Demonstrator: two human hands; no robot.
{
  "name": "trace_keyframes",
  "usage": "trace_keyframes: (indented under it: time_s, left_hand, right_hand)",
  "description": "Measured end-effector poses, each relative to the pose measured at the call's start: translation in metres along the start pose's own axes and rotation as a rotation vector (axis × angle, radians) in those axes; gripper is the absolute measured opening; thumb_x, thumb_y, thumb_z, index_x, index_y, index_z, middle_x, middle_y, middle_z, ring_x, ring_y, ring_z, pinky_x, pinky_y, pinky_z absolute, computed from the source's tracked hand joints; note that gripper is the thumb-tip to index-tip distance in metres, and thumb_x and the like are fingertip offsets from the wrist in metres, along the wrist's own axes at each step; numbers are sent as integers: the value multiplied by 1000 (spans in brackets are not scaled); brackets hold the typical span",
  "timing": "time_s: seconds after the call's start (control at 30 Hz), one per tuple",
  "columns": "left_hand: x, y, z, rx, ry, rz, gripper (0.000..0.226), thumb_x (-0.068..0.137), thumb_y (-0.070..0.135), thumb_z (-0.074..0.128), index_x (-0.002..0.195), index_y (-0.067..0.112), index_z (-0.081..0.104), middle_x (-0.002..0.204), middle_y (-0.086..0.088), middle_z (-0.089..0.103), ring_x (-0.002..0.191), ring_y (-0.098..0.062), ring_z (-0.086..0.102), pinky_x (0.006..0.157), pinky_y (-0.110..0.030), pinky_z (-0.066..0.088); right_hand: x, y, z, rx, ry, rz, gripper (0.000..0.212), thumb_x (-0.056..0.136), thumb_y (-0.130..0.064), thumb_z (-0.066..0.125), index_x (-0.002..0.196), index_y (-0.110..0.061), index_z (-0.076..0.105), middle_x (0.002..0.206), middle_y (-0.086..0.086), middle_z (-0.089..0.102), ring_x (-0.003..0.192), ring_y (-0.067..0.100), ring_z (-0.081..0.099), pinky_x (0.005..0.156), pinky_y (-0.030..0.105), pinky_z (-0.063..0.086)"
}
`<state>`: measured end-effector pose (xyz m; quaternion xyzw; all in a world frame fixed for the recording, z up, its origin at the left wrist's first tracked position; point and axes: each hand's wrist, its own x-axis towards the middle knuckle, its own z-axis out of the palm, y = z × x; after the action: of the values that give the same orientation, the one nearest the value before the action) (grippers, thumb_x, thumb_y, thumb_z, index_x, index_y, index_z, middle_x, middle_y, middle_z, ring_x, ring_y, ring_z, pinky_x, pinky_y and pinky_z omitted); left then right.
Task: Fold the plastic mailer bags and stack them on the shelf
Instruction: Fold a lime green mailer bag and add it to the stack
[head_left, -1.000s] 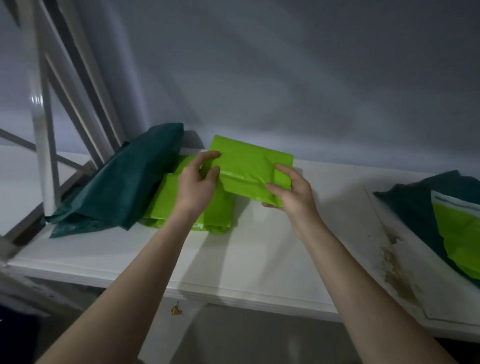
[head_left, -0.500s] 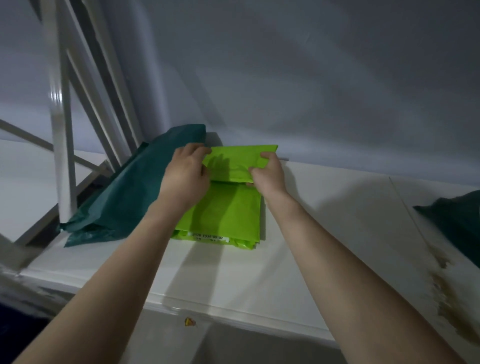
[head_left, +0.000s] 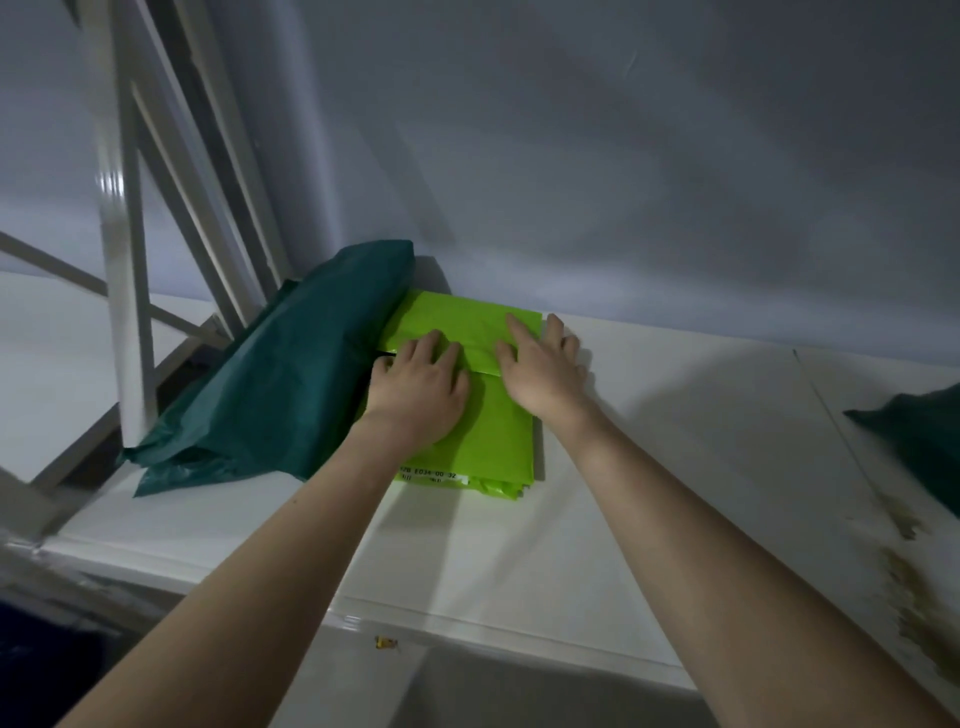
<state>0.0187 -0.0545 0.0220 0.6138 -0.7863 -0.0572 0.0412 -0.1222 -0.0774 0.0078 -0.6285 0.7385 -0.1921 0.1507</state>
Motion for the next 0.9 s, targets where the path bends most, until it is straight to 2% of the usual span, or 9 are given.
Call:
trace_keyframes:
  time_s: [0.1,0.27,0.43,0.67,0.77,0.9]
  left_hand:
    - [-6,8,-6,-27,7,-9,54,100,39,23,150,25,12,159,-1,2,145,-23,8,115,-47,12]
    - [-19,36,-28,-91,179,34,55,98,34,34,149,21,19,158,-2,11,144,-23,15,114,-42,17]
    - [-30,85,-51,-158,310,132,53,97,32,37,148,23,24,158,-1,14,145,-21,12,115,-39,14]
    - [-47,180,-58,-291,326,286,49,97,31,39,145,22,32,156,-4,23,143,-21,19,112,-38,19]
    - [-57,224,-46,-337,276,337,49,97,31,39,145,22,32,155,-4,24,143,-22,19,112,-38,21]
    - [-71,279,-21,-353,175,404,49,98,32,37,145,21,31,155,-4,23,142,-23,21,112,-39,23]
  right_hand:
    - [-9,1,-20,20,53,-18,49,98,-37,34,146,-25,28,152,11,14,137,35,16,106,50,27]
    - [-29,19,-67,51,214,-77,44,93,-26,46,136,-16,42,141,11,32,132,31,27,102,44,35]
    - [-60,53,-127,77,346,-56,38,91,-20,49,128,-13,48,130,13,42,127,30,34,98,40,37]
    - [-114,135,-205,36,474,28,32,90,-15,48,121,-11,54,122,14,50,118,31,42,97,43,40]
    - [-143,183,-230,27,550,100,30,87,-11,50,116,-9,57,116,16,53,112,33,46,92,44,43]
    - [-186,250,-251,16,561,234,27,89,-12,51,115,-7,55,115,16,52,108,32,51,89,40,45]
